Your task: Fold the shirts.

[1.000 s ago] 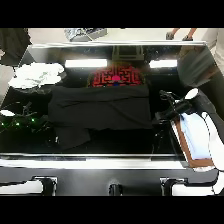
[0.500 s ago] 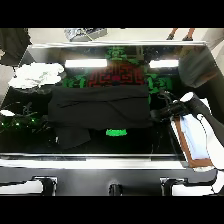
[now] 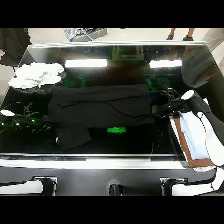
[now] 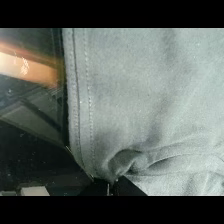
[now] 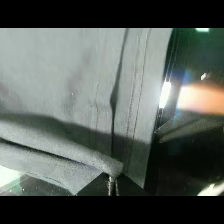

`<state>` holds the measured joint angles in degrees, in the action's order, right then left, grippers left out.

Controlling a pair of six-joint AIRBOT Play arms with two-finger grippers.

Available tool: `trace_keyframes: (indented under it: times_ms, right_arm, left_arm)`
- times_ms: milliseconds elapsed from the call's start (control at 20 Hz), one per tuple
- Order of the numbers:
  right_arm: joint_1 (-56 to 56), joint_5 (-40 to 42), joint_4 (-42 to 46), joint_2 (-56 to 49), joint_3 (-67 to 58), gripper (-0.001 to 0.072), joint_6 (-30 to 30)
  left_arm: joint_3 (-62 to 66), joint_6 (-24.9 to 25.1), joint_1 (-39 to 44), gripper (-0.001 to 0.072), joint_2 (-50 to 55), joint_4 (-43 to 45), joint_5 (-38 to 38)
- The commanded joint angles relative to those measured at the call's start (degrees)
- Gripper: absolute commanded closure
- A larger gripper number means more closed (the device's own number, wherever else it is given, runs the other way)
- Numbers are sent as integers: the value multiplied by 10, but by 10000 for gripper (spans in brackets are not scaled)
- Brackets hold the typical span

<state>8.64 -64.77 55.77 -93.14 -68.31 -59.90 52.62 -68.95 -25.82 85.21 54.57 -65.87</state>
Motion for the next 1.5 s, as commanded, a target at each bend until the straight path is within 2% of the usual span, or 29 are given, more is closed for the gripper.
trace_keyframes:
  times_ms: [0, 50, 100, 200, 350, 550, 750, 800, 850, 900, 950, 1050, 1200, 1300, 1450]
  right_arm:
    - [0, -17, 5, -4, -1, 490, -12]
    - [2, -24, 4, -3, -5, 344, -12]
    - [7, -44, 9, -2, -15, 231, -12]
    - [23, -76, 21, 1, -24, 217, -17]
    - [44, -116, 48, -1, -10, 219, -59]
    - [35, -65, 20, -1, 31, 219, -60]
    - [16, -24, 18, -5, 61, 227, -110]
    - [10, -21, 17, -10, 61, 275, -114]
    - [4, -12, 18, -13, 61, 386, -116]
    - [-4, 1, 18, -14, 61, 551, -121]
    - [-11, 12, 18, -14, 61, 665, -129]
    - [-17, 21, 16, -12, 61, 678, -130]
    - [-12, 10, 20, 18, 56, 680, -57]
    - [-1, -18, 30, 61, 21, 680, -8]
    - [16, -37, 82, 156, -108, 680, 43]
  left_arm:
    - [0, 0, 0, 674, 0, 0, -3]
    - [0, 0, 0, 674, 0, 0, -6]
    - [0, 0, 0, 674, 0, 0, -10]
    - [1, 0, 0, 674, 0, 0, -16]
    - [0, 1, 0, 674, 0, 0, -16]
    - [0, 2, 0, 674, 0, 0, -17]
    - [1, 2, 0, 674, 0, 0, -19]
    - [0, 2, -1, 674, 0, 0, -19]
    - [1, 2, 0, 674, 0, 0, -20]
    - [1, 2, -1, 674, 0, 0, -23]
    - [1, 2, -1, 674, 0, 0, -26]
    - [1, 2, -1, 674, 0, 0, -32]
    - [24, 17, -2, 676, -5, 0, -62]
    - [79, 14, -1, 678, -31, 0, -93]
    - [231, -26, -2, 678, -118, -8, -86]
